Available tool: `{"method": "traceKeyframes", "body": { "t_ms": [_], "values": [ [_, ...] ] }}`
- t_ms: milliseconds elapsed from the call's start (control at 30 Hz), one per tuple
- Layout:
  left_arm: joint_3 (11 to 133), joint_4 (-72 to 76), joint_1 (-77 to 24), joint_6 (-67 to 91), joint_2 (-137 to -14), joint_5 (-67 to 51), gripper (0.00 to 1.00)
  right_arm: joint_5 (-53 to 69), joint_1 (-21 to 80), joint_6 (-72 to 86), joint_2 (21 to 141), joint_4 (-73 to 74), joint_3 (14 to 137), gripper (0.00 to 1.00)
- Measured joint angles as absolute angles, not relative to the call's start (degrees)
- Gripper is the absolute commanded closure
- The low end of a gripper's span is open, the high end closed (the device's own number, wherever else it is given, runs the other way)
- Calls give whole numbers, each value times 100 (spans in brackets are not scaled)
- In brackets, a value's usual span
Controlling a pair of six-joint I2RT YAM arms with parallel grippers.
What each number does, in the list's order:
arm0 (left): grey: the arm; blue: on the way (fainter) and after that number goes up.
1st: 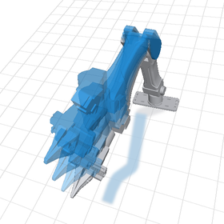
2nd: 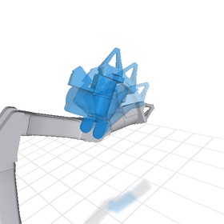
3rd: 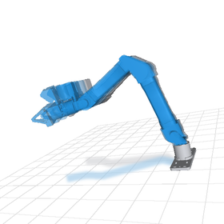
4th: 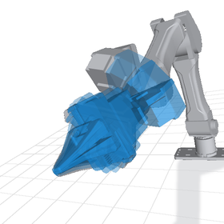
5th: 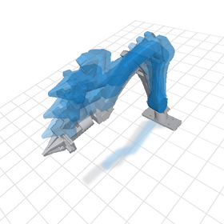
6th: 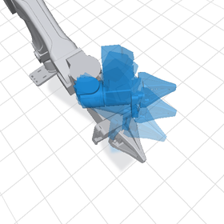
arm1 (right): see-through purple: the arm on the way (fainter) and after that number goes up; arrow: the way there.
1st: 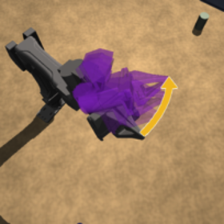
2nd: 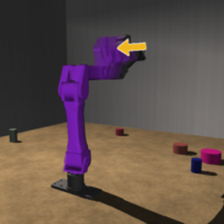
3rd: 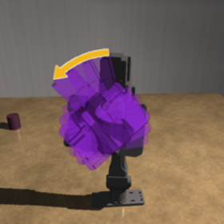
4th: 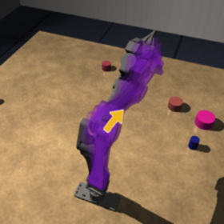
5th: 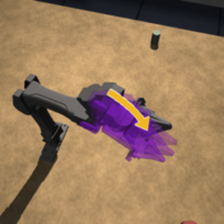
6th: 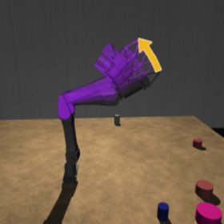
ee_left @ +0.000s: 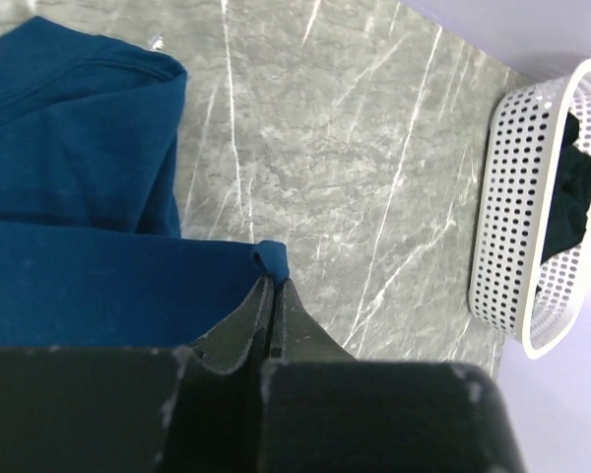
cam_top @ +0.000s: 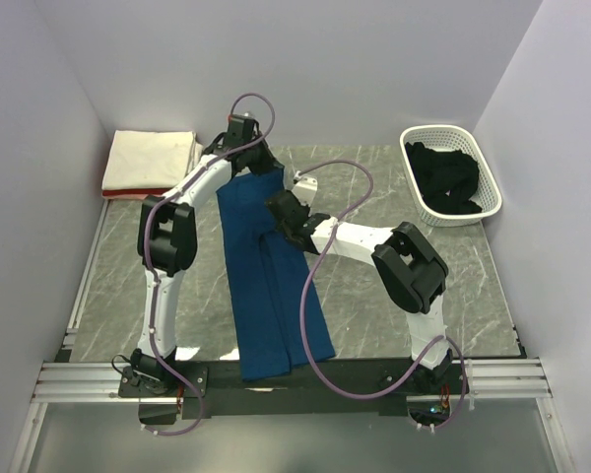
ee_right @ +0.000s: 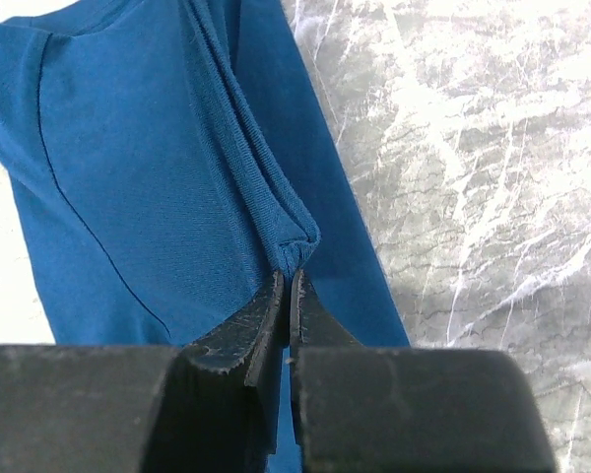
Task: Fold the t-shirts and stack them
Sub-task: Fold the tshirt
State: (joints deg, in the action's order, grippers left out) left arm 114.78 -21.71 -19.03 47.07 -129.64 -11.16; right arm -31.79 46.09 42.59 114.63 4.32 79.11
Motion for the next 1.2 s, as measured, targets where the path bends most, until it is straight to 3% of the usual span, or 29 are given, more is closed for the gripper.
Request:
{"method": "traceKeyframes", "body": {
  "t_ms": [667,933,1200],
  "values": [
    [10914,-1647,-1575,4569,-13113,-1411,99,-2322,4320,4388,11828,471,8075,100],
    [10136,-1247,-1459,4576,-12980,-1343,99,-1938,4316,4388,11944,565,8095,99],
    [8777,-661,-1238,4713,-12060,-1103,99,-1684,4313,4410,11944,537,8029,95]
  ]
}}
